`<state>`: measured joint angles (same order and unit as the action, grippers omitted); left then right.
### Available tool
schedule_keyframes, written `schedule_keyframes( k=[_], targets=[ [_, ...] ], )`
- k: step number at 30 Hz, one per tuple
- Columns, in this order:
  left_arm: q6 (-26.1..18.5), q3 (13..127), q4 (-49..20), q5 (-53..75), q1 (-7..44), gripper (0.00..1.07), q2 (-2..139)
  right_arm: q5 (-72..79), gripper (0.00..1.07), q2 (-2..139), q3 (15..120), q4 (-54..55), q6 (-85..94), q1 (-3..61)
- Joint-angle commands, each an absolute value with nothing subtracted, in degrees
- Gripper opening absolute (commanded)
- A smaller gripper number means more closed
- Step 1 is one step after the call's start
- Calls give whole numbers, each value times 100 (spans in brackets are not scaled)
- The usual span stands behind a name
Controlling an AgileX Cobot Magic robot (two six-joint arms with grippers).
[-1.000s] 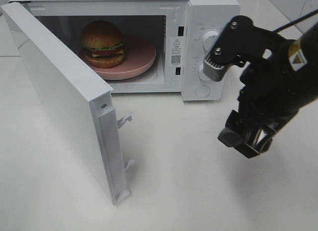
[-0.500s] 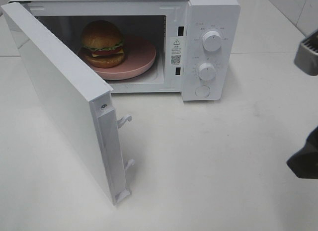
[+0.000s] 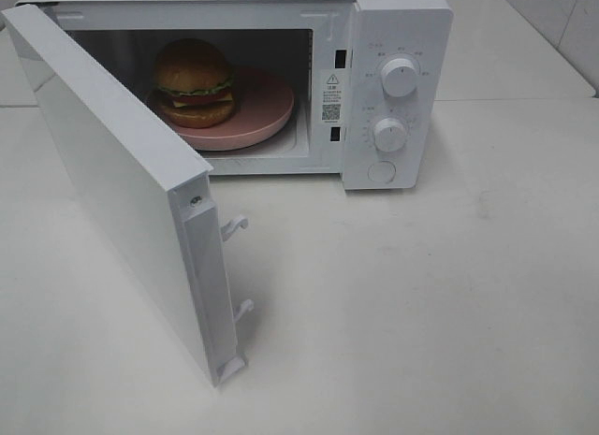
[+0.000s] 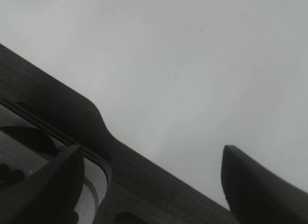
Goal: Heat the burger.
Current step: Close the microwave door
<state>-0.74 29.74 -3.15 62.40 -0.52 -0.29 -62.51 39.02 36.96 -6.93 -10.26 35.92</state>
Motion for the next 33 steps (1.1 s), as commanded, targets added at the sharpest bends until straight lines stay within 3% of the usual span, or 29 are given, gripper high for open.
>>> schedule_keyframes(
  k=[1,2,5,19,27,33],
  targets=[
    [-74,2956,-321,6142,-52,100,-115,-6136,76,3615,3352,-733,-1163,3157],
    [-74,2956,-321,6142,-52,100,-115,-6136,76,3615,3352,-733,-1163,3157],
    [-74,2956,-321,6142,-52,100,-115,-6050,76,3042,3077,-722,-1129,2361],
    [-74,2956,-321,6142,-52,100,-115,-5724,76,940,2865,-716,-1117,779],
    [-74,2956,-321,6142,-52,100,-115,-5724,76,-201,2865,-710,-1117,435],
    [-69,2956,-321,6142,-52,100,-97,-5718,76,-178,2865,-665,-1100,435]
  ],
)
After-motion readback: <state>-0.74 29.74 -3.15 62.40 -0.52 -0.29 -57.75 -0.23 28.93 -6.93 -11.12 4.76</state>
